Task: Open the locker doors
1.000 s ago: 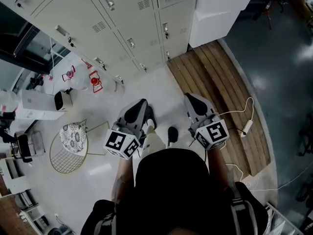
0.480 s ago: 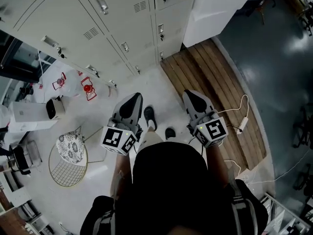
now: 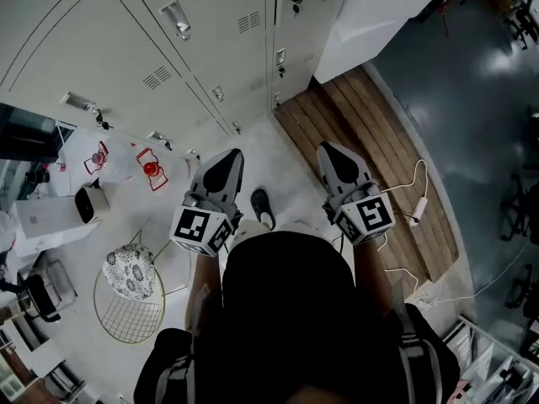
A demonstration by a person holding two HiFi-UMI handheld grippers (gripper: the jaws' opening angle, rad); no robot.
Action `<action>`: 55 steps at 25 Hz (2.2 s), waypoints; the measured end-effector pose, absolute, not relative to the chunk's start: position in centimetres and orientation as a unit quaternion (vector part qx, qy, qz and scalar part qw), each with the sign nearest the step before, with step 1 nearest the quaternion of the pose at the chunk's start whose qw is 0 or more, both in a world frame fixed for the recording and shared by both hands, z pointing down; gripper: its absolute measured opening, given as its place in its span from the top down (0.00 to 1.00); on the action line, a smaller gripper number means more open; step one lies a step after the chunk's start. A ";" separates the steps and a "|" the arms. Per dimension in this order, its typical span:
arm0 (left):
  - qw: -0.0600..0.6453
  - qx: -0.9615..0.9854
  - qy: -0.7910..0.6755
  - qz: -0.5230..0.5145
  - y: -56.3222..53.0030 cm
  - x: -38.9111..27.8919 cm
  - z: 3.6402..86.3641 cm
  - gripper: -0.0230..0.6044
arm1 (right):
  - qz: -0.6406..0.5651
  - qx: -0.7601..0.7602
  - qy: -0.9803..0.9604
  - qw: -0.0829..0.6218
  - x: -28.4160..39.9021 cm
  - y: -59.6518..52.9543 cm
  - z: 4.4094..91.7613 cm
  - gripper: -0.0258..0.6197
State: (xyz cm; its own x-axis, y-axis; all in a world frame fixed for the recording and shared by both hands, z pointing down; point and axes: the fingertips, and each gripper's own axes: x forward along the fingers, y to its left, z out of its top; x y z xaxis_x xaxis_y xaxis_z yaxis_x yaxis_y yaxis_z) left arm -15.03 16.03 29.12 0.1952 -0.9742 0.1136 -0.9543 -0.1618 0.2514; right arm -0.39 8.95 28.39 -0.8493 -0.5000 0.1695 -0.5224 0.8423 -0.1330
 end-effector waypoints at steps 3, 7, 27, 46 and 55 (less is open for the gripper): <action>0.144 0.764 -0.627 -0.042 15.0 -17.3 29.8 0.93 | 0.095 0.280 -0.953 0.069 -1.9 8.1 29.1 0.96; 0.157 0.768 -0.620 -0.049 13.8 -19.3 30.5 0.93 | 0.108 0.295 -0.947 0.071 -3.8 7.1 29.6 0.96; 0.158 0.730 -0.663 -0.053 6.9 -18.8 30.3 0.93 | 0.112 0.220 -0.963 0.104 -5.9 -2.5 31.7 0.96; 0.195 0.621 -0.754 -0.090 0.3 -12.4 33.2 0.93 | 0.110 0.057 -0.976 0.177 -7.0 -12.8 40.0 0.96; 0.217 0.610 -0.758 -0.075 -2.3 -11.4 35.1 0.93 | 0.104 0.037 -0.967 0.230 -9.2 -16.2 47.0 0.96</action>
State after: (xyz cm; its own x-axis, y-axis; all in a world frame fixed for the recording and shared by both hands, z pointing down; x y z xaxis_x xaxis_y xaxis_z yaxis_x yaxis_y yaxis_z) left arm -11.43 -2.26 35.15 -0.1615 -0.9579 0.2374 -0.8925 0.2444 0.3790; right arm -9.25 -16.21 46.96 -0.8912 -0.0231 0.4530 -0.1186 0.9758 -0.1837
